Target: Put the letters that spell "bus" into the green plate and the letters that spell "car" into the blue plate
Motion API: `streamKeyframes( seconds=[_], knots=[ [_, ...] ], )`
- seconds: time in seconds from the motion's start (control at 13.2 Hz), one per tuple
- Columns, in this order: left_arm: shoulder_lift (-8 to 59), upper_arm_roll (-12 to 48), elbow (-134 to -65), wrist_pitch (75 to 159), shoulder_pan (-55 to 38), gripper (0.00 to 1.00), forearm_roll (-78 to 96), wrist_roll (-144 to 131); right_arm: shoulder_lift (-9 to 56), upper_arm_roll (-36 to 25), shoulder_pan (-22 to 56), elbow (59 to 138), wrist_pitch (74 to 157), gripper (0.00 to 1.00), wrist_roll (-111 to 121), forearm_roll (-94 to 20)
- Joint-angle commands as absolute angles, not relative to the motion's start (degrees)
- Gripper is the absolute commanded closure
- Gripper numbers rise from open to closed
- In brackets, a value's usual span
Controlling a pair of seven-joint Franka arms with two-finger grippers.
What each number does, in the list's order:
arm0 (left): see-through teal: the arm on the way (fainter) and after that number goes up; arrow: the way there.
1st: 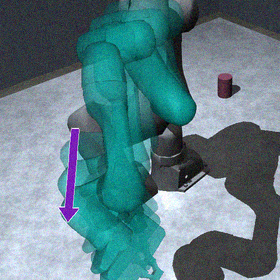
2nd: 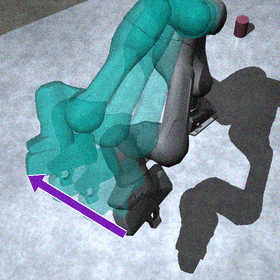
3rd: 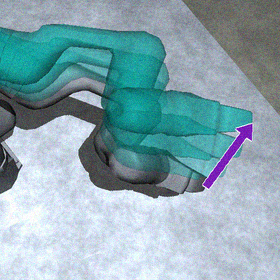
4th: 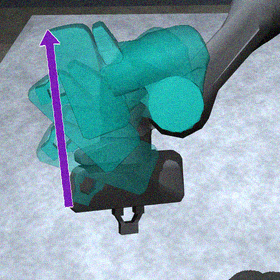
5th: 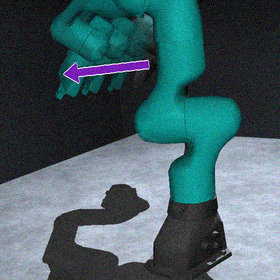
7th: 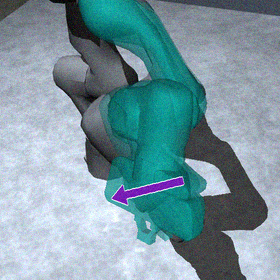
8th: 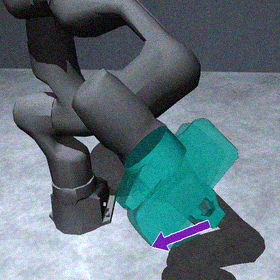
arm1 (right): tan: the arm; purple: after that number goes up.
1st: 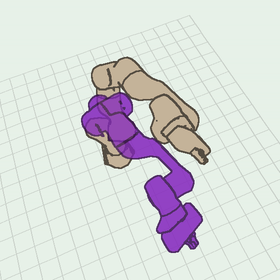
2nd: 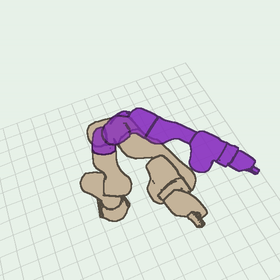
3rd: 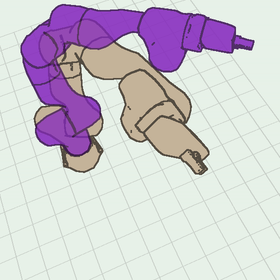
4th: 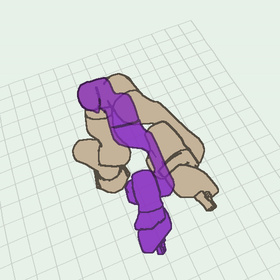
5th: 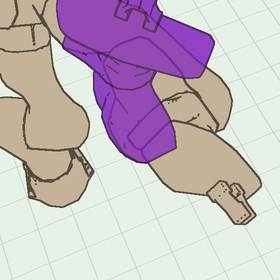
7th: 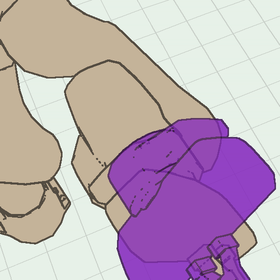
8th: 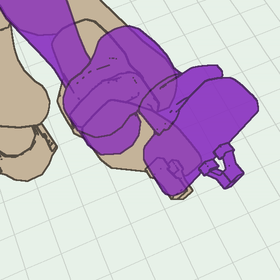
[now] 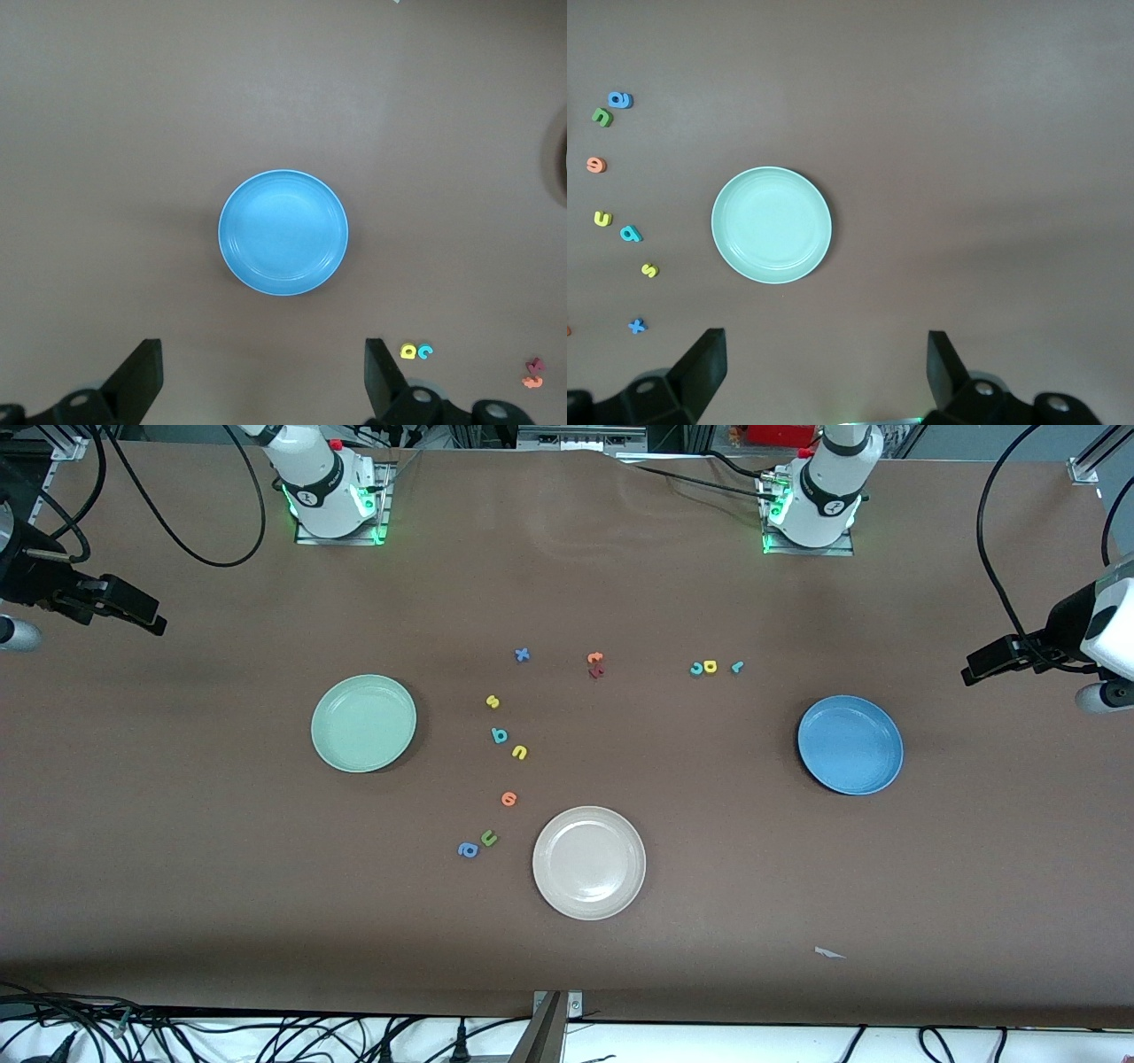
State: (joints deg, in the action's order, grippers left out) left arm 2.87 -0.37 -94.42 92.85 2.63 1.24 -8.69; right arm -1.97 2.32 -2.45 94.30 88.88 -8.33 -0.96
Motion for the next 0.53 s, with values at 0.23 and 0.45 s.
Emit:
streamKeyframes(
  seconds=[0.23,0.45],
  knots=[
    [3.08,-0.53,-94.48,92.11,2.55,0.00,2.46,-8.79,-2.20,2.37,-2.46,93.25,87.54,0.00,-8.17,-1.32],
    [3.08,-0.44,-94.66,92.11,2.29,0.00,2.55,-8.88,-2.20,2.29,-2.46,93.25,87.36,0.00,-8.17,-1.32]
  ],
)
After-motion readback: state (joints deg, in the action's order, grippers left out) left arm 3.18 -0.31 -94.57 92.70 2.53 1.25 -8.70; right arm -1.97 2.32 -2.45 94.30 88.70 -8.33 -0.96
